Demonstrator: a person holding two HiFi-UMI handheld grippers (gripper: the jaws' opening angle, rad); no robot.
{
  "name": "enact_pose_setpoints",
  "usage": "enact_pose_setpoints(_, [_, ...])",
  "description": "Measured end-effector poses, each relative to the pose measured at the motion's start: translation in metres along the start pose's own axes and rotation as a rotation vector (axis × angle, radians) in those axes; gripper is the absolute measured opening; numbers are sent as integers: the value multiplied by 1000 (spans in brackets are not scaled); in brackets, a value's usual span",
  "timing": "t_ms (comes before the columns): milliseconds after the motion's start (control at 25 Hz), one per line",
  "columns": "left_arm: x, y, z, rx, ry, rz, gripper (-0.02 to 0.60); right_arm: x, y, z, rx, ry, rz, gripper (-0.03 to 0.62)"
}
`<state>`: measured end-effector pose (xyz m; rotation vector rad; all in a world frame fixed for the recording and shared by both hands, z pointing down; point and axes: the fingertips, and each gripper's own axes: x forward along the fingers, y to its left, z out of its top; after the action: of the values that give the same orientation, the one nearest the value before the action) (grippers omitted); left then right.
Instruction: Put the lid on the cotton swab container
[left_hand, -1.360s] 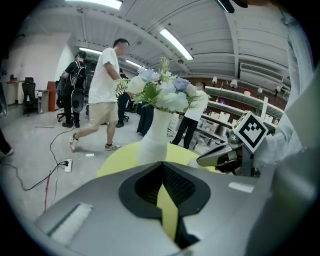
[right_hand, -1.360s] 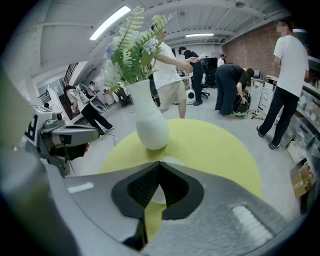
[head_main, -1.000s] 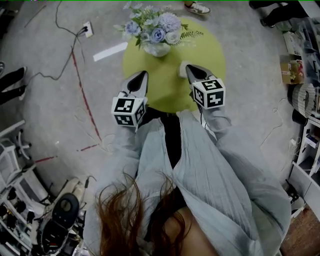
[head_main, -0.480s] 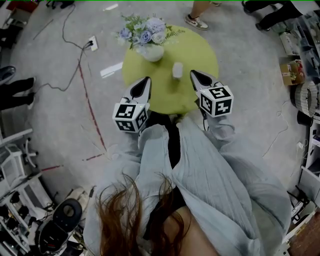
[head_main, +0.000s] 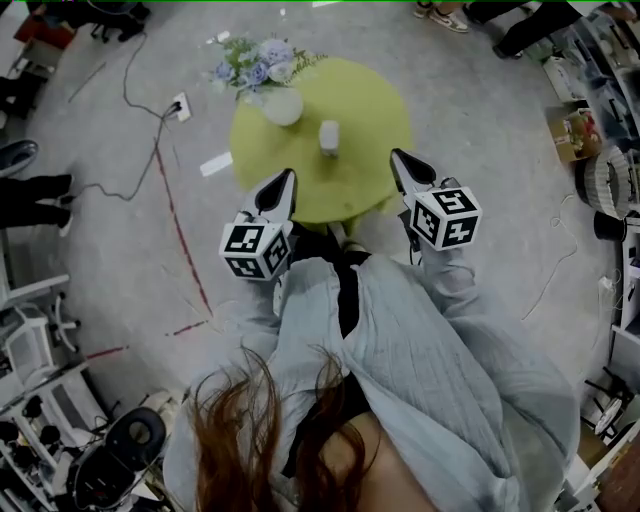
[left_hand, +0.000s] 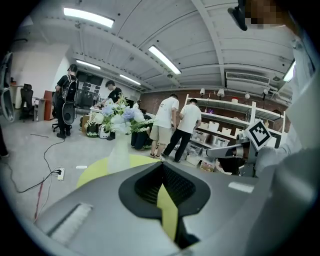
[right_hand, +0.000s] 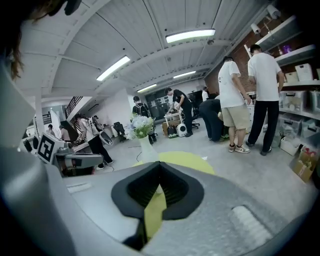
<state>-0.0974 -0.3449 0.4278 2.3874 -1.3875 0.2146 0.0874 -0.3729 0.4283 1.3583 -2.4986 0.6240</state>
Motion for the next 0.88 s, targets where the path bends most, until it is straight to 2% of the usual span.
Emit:
enact_pose_setpoints(280, [-12, -28, -6, 5, -42, 0, 20, -45, -10, -5, -13, -75, -10, 2])
enact_pose_setpoints(480, [-23, -45, -1, 10, -111, -29, 20, -73, -15, -14, -40, -109, -28, 2])
enact_pose_setpoints(720, [-31, -68, 11, 59, -173, -88, 20, -90, -12, -16, -99, -163, -10, 2])
enact_pose_setpoints(880, [-34, -82, 15, 98, -179, -112, 20, -92, -6, -19, -116, -165, 21, 2])
